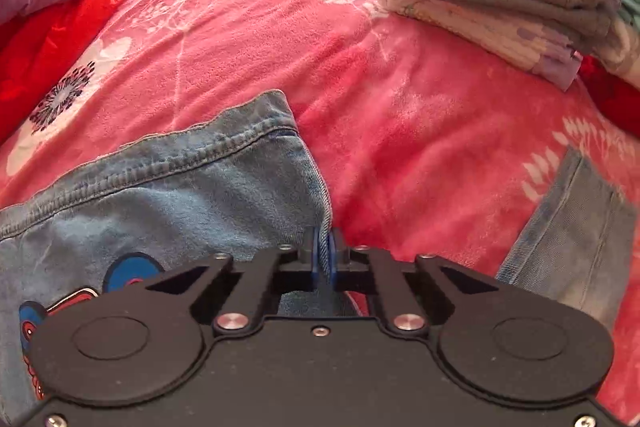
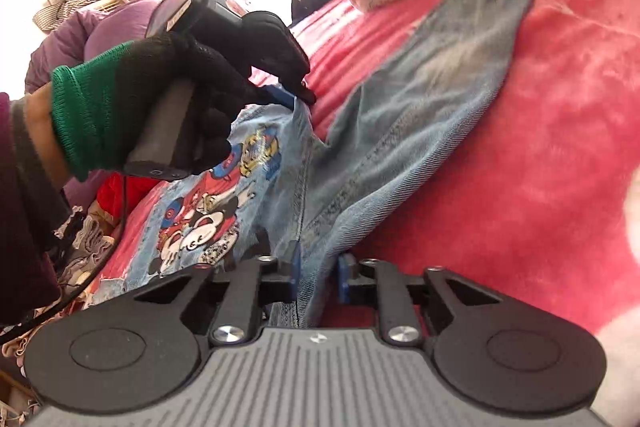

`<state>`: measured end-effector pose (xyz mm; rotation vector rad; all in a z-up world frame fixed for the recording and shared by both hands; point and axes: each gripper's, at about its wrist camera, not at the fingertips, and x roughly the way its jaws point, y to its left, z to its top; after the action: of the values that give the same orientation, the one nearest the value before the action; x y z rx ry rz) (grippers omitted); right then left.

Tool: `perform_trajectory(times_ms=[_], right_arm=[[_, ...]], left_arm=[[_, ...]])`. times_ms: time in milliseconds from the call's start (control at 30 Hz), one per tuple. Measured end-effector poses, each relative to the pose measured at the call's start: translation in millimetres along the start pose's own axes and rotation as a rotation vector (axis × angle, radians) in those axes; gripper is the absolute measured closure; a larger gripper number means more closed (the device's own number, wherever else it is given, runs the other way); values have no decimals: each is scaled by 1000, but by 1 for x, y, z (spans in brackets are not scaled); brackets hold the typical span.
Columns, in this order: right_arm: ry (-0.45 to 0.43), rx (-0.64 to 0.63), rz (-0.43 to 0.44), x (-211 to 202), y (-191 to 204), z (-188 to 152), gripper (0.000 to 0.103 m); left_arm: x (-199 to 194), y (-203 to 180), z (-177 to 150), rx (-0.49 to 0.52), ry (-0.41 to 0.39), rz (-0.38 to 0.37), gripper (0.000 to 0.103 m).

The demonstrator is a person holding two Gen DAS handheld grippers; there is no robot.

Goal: Fold clothes

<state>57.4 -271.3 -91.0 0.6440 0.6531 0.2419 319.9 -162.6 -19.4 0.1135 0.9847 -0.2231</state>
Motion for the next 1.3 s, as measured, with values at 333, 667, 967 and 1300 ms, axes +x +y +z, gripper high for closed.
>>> perform_trajectory(times_ms=[333, 667, 967, 1300], right_arm=[[-69, -364, 37, -17, 49, -7, 97], [-30, -700, 76, -12, 99, -40, 97], [75, -776, 70, 11, 110, -52, 97], [94, -786, 99, 10, 110, -49, 97]], left_arm=[[-41, 84, -22, -263, -141, -173, 100], [-35, 146, -59, -449, -199, -247, 100], [-27, 167, -68, -507, -233, -293, 84], [-16, 146, -10, -354, -253, -240, 102]])
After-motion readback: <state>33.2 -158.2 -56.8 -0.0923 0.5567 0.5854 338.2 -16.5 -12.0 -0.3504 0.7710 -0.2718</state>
